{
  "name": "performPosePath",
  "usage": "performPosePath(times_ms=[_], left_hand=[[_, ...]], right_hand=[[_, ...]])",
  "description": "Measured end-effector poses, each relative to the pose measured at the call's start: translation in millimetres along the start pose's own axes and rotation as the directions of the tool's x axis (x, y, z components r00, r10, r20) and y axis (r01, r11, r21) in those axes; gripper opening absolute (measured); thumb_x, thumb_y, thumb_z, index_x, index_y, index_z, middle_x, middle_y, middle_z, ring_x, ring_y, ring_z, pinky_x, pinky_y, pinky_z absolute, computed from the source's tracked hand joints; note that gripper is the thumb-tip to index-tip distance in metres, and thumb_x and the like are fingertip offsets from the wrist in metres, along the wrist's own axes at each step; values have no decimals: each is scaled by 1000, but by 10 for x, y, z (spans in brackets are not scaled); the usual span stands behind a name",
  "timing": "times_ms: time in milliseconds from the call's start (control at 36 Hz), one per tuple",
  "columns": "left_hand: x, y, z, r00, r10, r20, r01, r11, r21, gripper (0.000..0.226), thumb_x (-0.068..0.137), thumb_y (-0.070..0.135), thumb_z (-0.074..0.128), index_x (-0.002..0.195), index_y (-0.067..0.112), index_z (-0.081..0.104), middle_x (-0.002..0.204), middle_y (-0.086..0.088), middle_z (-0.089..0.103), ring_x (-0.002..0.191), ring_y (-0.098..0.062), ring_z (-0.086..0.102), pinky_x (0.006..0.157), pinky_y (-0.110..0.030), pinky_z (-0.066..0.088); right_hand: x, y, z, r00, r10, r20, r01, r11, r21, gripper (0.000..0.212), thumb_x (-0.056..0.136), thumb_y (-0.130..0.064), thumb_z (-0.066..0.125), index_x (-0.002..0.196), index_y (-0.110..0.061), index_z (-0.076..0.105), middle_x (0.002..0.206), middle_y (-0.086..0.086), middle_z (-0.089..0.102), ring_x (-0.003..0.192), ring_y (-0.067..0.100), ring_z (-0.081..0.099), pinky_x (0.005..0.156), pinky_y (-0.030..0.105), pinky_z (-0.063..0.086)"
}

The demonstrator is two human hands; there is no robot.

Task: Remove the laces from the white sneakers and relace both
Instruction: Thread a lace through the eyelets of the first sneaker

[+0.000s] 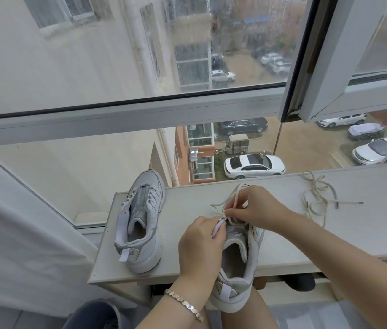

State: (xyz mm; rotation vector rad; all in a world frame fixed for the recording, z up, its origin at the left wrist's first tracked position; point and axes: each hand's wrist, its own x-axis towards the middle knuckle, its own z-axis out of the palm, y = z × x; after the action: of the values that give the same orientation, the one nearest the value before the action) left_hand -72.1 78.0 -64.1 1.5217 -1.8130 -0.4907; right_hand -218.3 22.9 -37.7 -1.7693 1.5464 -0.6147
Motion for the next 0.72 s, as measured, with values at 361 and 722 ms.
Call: performPosePath(times_ms=[361,722], left_hand=[[-1,5,14,1000,-16,-11,16,1000,0,14,89,20,61,87,13,73,72,4,56,63,-11,49,54,-5,25],[1,-7,41,999,-32,-14,32,999,0,14,89,20,61,88,12,72,70,6,50,64,-13,50,56,-8,28]], right_hand=[[-8,43,83,998,-69,-12,67,995,-74,12,83,-6,67,91,0,74,98,3,71,66,-9,54,63,-5,36],[-65,34,168,993,-85,-84,75,990,-117,19,88,1,55,95,-5,72,95,3,70,83,10,59,68,-4,35]])
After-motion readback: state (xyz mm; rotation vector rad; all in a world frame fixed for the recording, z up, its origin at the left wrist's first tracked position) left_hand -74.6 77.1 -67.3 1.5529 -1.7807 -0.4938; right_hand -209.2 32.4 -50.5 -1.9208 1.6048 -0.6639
